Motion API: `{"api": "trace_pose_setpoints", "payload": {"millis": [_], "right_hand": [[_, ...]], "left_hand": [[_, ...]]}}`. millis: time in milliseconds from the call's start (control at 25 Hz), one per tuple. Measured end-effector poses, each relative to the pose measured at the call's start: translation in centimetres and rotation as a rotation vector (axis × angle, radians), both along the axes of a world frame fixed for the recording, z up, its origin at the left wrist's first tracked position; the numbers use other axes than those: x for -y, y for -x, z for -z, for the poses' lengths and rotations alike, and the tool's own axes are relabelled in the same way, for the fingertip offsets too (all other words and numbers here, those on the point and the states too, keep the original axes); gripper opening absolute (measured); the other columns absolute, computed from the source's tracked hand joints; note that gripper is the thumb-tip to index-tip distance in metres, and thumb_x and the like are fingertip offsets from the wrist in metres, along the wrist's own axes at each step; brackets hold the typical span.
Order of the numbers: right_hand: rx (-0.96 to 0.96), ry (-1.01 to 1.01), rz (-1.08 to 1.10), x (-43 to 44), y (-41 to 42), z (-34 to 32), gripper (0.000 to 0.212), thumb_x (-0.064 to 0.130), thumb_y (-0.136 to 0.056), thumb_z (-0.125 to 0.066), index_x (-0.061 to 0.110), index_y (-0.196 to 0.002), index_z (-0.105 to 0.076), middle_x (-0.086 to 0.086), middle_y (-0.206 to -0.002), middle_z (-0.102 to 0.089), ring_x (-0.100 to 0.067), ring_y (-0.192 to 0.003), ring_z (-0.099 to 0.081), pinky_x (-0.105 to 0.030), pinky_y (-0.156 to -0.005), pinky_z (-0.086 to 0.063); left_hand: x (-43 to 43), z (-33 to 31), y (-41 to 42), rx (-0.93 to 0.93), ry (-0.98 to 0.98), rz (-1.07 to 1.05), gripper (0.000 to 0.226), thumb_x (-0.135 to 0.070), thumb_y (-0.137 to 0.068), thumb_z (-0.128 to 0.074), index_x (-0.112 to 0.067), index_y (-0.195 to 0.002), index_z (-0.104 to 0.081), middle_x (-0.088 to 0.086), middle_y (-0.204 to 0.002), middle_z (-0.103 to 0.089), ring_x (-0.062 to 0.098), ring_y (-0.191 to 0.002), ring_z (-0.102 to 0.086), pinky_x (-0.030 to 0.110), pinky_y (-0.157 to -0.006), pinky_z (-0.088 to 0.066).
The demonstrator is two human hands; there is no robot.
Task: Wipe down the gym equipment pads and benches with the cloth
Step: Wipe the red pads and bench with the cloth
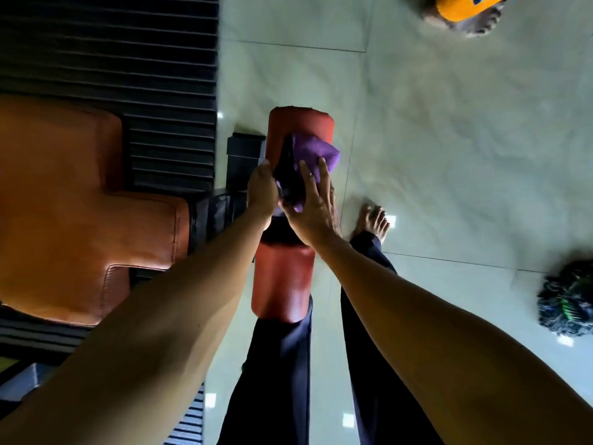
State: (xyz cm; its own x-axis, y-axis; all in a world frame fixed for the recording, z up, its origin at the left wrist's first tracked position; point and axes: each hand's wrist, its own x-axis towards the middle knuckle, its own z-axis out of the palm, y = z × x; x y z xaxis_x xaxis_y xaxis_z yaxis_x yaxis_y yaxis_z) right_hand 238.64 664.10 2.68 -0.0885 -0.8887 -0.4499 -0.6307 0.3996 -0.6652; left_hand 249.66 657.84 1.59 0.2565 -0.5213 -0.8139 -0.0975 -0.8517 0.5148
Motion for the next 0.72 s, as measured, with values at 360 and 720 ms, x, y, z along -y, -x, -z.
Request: {"api": "trace_pose_setpoints", "payload": {"millis": [360,720], "right_hand": [[0.025,-0.057,-0.086,8.2,1.7,4.6,0.087,0.049,-0.096,-0.061,0.035,-0.163,-0.008,-0.010,-0.170,0.015,-0.052,-0.151,-0.015,-0.064,-0.116,-0.033],[0.041,-0.225,-0.093,-1.7,1.7,3.1,0.091,0.044,-0.099,-0.059,0.024,-0.164,0.000,-0.022,-0.169,0.010,-0.049,-0.149,-0.024,-0.050,-0.123,-0.022]], "left_hand": [[2.5,3.7,0.9,-0.060,-0.055,-0.206,0.043,-0.038,-0.110,-0.031,-0.020,-0.096,-0.067,-0.006,-0.086,-0.072,0.004,-0.078,-0.067,0.023,-0.081,-0.049],[3.3,4.4,0.8,0.049,-0.126,-0.150,0.055,-0.051,-0.105,-0.031,-0.012,-0.128,-0.061,0.005,-0.120,-0.065,0.020,-0.108,-0.060,0.041,-0.105,-0.047]]}}
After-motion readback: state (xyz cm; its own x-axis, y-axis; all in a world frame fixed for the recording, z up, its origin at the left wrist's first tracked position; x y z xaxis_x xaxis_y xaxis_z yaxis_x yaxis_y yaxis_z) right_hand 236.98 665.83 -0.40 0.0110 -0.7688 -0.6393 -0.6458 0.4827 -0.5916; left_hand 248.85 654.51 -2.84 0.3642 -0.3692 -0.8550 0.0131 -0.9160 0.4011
